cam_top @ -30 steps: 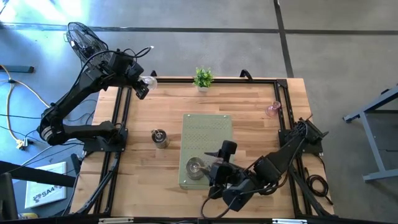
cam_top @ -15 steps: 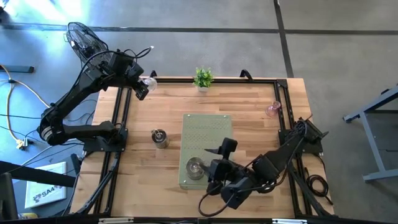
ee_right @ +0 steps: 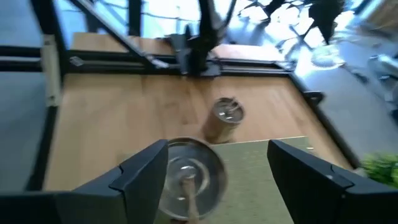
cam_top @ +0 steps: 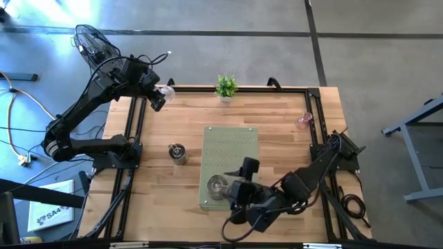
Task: Pick & Place candle stick holders
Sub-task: Put the transparent candle holder on the shelf
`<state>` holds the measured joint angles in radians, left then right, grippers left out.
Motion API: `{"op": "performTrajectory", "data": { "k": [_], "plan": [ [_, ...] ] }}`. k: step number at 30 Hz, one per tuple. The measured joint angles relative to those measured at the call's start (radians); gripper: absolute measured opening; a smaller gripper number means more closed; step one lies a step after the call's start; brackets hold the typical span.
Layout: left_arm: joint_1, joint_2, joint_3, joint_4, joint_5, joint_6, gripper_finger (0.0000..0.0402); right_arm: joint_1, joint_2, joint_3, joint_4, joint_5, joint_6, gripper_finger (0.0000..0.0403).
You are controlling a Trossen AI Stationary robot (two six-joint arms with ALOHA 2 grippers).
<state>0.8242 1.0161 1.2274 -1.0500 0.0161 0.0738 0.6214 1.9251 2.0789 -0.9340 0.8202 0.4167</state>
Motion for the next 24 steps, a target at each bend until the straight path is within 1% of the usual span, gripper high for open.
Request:
{"op": "performTrajectory", "data": {
  "k": [5, 10, 13, 16, 18, 21, 22, 24],
  "plan": [
    [0.000, 0.000, 0.000, 0.000, -0.001, 0.000, 0.0161, -0.019, 0.000, 0.000, 0.060, -0.107, -0.037, 0.0307],
    [0.000, 0.000, 0.000, 0.000, -0.001, 0.000, 0.0161, -0.039, 0.000, 0.000, 0.080, -0.245, -0.078, 0.0340],
    [0.000, 0.000, 0.000, 0.000, -0.001, 0.000, 0.0161, -0.048, 0.000, 0.000, 0.079, -0.266, -0.075, 0.0350],
    [0.000, 0.000, 0.000, 0.000, -0.001, 0.000, 0.0161, -0.053, 0.000, 0.000, 0.076, -0.190, -0.061, 0.0350],
    [0.000, -0.007, 0.000, 0.000, 0.011, 0.000, 0.0161, -0.052, -0.003, 0.000, 0.052, -0.091, -0.053, 0.0349],
    [-0.002, -0.029, 0.000, 0.001, 0.068, 0.009, 0.0161, -0.053, -0.017, 0.000, -0.001, 0.083, -0.010, 0.0350],
    [-0.002, -0.038, 0.000, 0.002, 0.086, 0.009, 0.0161, -0.057, -0.022, 0.000, -0.018, 0.129, 0.003, 0.0351],
    [-0.002, -0.060, 0.000, 0.003, 0.119, 0.010, 0.0161, -0.064, -0.025, 0.000, -0.041, 0.185, 0.019, 0.0350]
  ]
}}
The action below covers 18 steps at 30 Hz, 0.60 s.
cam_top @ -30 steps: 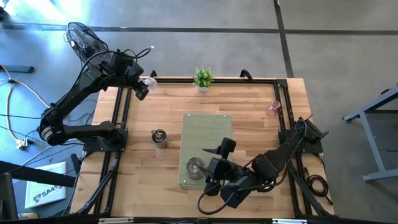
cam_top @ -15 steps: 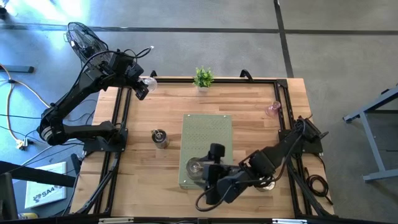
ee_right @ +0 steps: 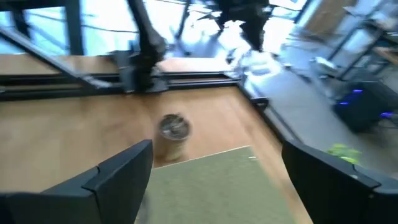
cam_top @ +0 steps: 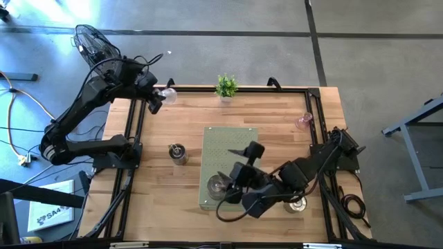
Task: Pick & Place candle stick holders
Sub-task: Put the transparent candle holder on the shelf
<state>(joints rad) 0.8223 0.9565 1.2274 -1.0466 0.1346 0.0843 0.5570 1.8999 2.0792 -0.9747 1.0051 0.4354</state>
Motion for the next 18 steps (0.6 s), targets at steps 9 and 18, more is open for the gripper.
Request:
{"op": "performTrajectory", "data": {
  "k": [9, 18],
  "plan": [
    [-0.136, -0.155, 0.001, 0.085, 0.146, -0.009, 0.0161, -0.058, 0.001, 0.000, -0.003, -0.019, -0.012, 0.0350],
    [-0.459, -0.179, 0.001, 0.218, 0.140, -0.097, 0.0161, -0.093, 0.001, 0.000, 0.118, -0.078, -0.153, 0.0350]
  ]
}}
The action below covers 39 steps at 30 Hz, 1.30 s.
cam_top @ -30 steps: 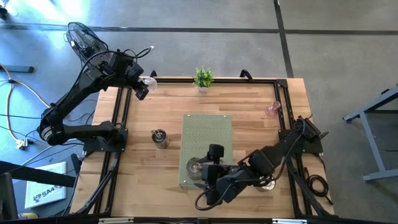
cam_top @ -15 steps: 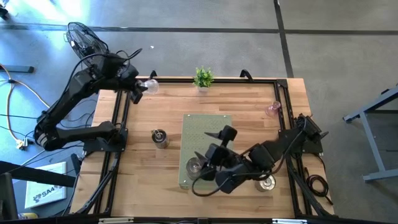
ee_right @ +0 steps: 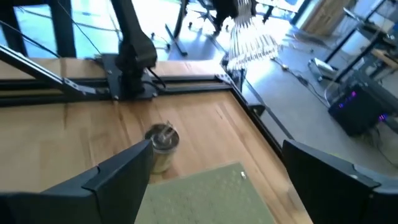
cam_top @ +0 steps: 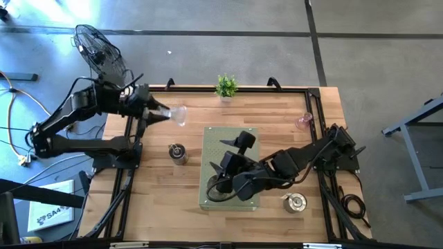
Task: Pick & Place candle stick holders
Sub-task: Put the transparent candle holder on the shelf
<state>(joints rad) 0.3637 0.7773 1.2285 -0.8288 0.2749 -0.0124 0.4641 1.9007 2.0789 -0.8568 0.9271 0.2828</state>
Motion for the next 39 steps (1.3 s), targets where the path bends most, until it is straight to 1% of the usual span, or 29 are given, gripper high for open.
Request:
{"op": "performTrajectory", "data": {
  "k": [4, 9, 13, 17, 19, 21, 25, 27, 29, 32, 37, 39],
  "plan": [
    [-0.160, 0.058, 0.000, 0.086, 0.003, -0.019, 0.0161, 0.004, 0.000, 0.000, 0.041, -0.021, -0.077, 0.0349],
    [-0.325, 0.151, 0.000, 0.140, -0.101, -0.020, 0.0161, 0.030, 0.000, 0.000, 0.064, -0.040, -0.085, 0.0350],
    [-0.405, 0.219, -0.001, 0.171, -0.174, -0.019, 0.0161, 0.055, 0.000, 0.000, 0.099, -0.063, -0.084, 0.0348],
    [-0.466, 0.263, -0.001, 0.234, -0.179, -0.019, 0.0161, 0.063, 0.001, 0.000, 0.114, -0.125, -0.085, 0.0350],
    [-0.493, 0.280, -0.001, 0.252, -0.181, -0.014, 0.0161, 0.058, 0.001, 0.000, 0.114, -0.152, -0.079, 0.0350],
    [-0.517, 0.294, 0.006, 0.257, -0.187, -0.007, 0.0161, 0.047, 0.001, 0.000, 0.114, -0.153, -0.071, 0.0349],
    [-0.558, 0.328, 0.041, 0.254, -0.243, 0.008, 0.0161, 0.016, 0.001, 0.000, 0.114, -0.153, -0.047, 0.0348],
    [-0.572, 0.346, 0.056, 0.250, -0.255, 0.016, 0.0161, -0.003, 0.001, 0.000, 0.114, -0.162, -0.045, 0.0347],
    [-0.576, 0.359, 0.069, 0.249, -0.253, 0.028, 0.0161, -0.025, 0.001, 0.000, 0.110, -0.204, -0.038, 0.0347],
    [-0.575, 0.374, 0.083, 0.232, -0.256, 0.031, 0.0161, -0.058, 0.001, 0.000, 0.074, -0.280, 0.020, 0.0347],
    [-0.573, 0.381, 0.084, 0.224, -0.267, 0.031, 0.0161, -0.091, 0.001, 0.000, -0.001, -0.308, 0.074, 0.0347],
    [-0.574, 0.381, 0.084, 0.229, -0.267, 0.031, 0.0161, -0.103, 0.001, 0.000, -0.007, -0.340, 0.083, 0.0347]
  ]
}}
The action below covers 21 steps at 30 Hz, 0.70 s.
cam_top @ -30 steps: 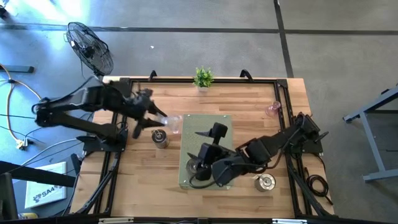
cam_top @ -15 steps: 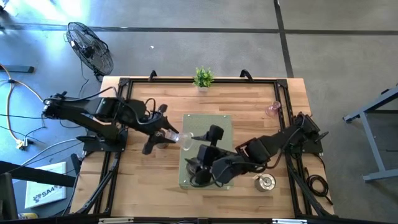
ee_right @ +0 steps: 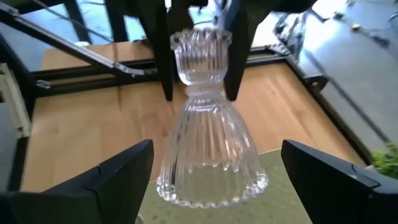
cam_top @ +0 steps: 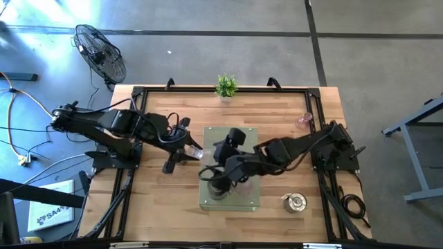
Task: Pick & Place candle stick holders
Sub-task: Put the transparent candle holder on the shelf
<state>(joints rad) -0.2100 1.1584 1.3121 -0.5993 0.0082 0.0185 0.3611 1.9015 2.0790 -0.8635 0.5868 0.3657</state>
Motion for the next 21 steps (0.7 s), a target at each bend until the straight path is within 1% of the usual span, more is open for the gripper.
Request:
{"op": "performTrajectory", "data": {
  "k": [6, 14, 21],
  "plan": [
    [0.000, 0.000, 0.000, 0.003, 0.000, 0.000, 0.0161, -0.028, 0.007, 0.000, 0.006, -0.061, 0.001, 0.0347],
    [0.000, 0.000, 0.000, 0.015, -0.001, 0.001, 0.0161, -0.070, 0.046, 0.001, 0.016, -0.170, 0.000, 0.0347],
    [0.000, 0.000, 0.000, 0.014, -0.003, 0.003, 0.0161, -0.076, 0.049, 0.001, 0.054, -0.177, -0.030, 0.0347]
  ]
}}
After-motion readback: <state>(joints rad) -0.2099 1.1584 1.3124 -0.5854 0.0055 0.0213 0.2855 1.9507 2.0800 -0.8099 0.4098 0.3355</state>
